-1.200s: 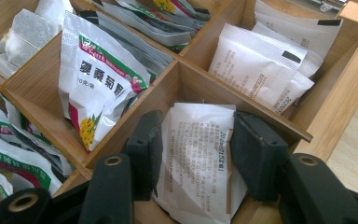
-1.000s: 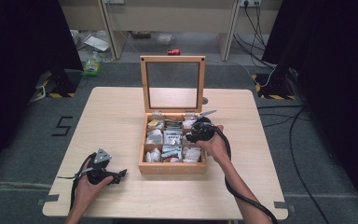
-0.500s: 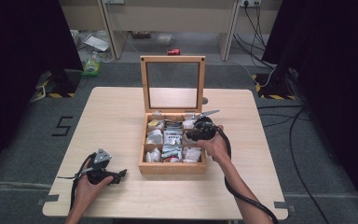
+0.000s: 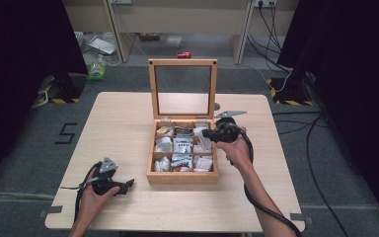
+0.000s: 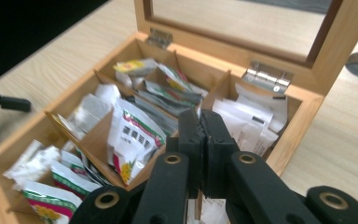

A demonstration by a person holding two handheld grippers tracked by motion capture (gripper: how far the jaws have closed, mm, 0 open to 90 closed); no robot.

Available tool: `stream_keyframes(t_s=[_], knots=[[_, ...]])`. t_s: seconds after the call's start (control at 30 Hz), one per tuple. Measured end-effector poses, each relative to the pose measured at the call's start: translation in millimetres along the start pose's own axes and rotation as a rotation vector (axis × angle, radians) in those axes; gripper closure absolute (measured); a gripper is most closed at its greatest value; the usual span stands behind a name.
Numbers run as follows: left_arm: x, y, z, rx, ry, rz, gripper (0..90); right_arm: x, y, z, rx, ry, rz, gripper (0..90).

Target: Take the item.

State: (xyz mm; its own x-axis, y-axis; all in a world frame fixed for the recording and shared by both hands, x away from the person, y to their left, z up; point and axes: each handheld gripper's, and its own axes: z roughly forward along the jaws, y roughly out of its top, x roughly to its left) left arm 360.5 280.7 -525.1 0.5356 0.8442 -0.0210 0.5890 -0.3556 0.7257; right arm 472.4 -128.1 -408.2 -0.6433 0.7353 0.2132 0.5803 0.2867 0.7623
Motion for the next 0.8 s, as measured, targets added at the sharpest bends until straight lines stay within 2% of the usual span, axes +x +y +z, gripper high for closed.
stream_keyframes(t_s=[0.33,0.8], knots=[[0.0,0.0,0.0,0.000,0.000,0.000,0.1,-6.5,-0.3,-24.9,-0.051,0.001,0.014,88.5],[0.0,0.0,0.0,0.000,0.000,0.000,0.1,-27.4,-16.9,-60.8,-0.098,-0.033,0.047,88.4]])
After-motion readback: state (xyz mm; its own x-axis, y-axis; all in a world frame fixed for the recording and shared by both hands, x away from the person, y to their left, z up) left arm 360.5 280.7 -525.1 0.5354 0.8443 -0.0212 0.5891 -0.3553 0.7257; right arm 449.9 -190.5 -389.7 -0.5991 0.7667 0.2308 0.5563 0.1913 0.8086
